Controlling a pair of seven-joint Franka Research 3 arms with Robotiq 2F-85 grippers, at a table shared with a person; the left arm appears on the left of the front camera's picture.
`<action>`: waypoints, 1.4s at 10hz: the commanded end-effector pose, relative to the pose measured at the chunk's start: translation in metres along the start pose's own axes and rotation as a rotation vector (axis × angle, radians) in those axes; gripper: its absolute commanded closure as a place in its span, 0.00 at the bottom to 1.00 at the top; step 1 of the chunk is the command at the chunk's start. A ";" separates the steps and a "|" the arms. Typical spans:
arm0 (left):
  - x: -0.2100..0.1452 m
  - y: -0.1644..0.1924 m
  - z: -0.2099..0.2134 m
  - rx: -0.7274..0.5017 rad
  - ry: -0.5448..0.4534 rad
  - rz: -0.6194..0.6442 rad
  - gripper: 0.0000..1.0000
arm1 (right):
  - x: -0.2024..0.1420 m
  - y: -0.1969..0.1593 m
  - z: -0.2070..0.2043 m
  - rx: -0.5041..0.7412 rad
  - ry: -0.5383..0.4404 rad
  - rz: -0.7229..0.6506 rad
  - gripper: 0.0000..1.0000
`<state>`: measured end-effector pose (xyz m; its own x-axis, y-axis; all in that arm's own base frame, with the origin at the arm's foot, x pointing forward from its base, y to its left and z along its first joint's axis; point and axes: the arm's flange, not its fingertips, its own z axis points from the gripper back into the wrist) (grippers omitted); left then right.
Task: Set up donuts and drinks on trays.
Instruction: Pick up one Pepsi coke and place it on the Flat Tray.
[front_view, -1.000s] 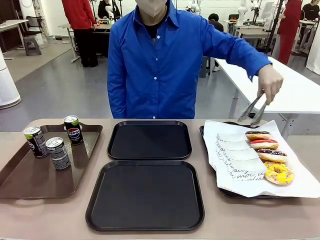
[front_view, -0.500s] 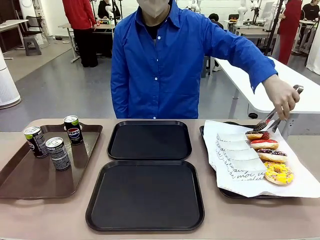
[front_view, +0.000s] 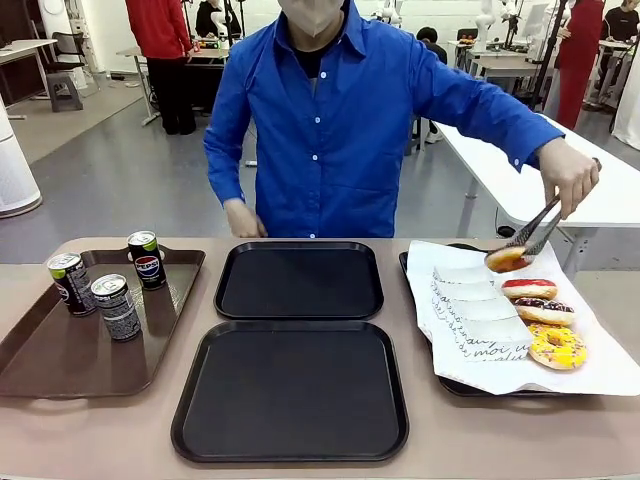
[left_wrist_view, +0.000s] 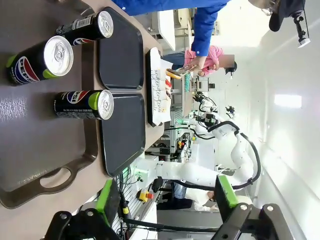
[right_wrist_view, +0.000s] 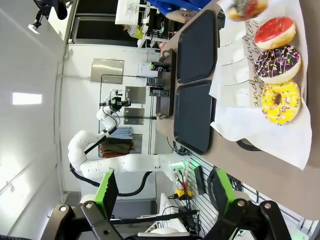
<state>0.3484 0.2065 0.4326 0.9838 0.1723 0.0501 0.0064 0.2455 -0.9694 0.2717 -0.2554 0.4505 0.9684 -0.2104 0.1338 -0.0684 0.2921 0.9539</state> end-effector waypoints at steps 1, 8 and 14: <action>-0.001 0.000 0.002 -0.009 -0.003 -0.003 0.00 | 0.000 0.000 0.000 0.007 -0.001 -0.003 0.00; -0.001 0.000 0.002 -0.009 -0.003 -0.003 0.00 | 0.000 0.000 0.000 0.007 -0.001 -0.003 0.00; 0.010 -0.023 -0.005 0.074 -0.025 0.021 0.00 | 0.000 0.000 0.000 0.007 -0.001 -0.003 0.00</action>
<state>0.3544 0.2036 0.4386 0.9826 0.1781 0.0521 0.0016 0.2730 -0.9620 0.2716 -0.2555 0.4504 0.9684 -0.2109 0.1334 -0.0678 0.2921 0.9540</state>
